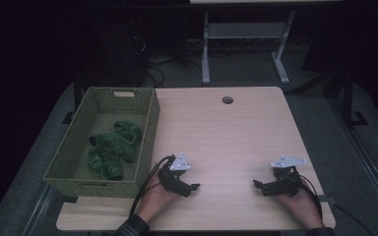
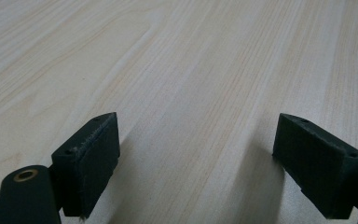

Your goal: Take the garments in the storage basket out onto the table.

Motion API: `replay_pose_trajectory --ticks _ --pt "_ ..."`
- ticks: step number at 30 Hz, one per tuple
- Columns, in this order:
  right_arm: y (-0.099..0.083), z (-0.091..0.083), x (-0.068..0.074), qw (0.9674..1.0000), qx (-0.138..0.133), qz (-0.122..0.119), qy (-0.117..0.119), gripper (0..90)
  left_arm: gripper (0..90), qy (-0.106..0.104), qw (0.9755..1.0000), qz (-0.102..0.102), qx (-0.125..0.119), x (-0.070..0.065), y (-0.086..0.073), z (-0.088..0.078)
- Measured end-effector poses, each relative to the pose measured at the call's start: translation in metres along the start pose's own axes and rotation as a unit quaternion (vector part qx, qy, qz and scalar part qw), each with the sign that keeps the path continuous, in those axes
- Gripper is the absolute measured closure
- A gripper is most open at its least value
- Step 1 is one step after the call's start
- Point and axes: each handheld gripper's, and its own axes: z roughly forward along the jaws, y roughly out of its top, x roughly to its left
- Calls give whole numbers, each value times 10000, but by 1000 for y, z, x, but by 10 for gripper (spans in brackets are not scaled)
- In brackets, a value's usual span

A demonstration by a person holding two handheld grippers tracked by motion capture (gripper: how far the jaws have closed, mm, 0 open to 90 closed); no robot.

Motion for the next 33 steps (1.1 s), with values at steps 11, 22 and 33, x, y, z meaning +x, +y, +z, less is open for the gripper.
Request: replay_pose_trajectory --ticks 11,22,33 --pt "0 0 0 10000 5 6 1 21 136 21 10000 31 70 0 3 1" --pt "0 0 0 10000 10 25 9 21 140 6 9996 -47 265 2 11 -1" --pt "0 0 0 10000 4 27 10 21 141 104 9994 9 335 4 19 -12"
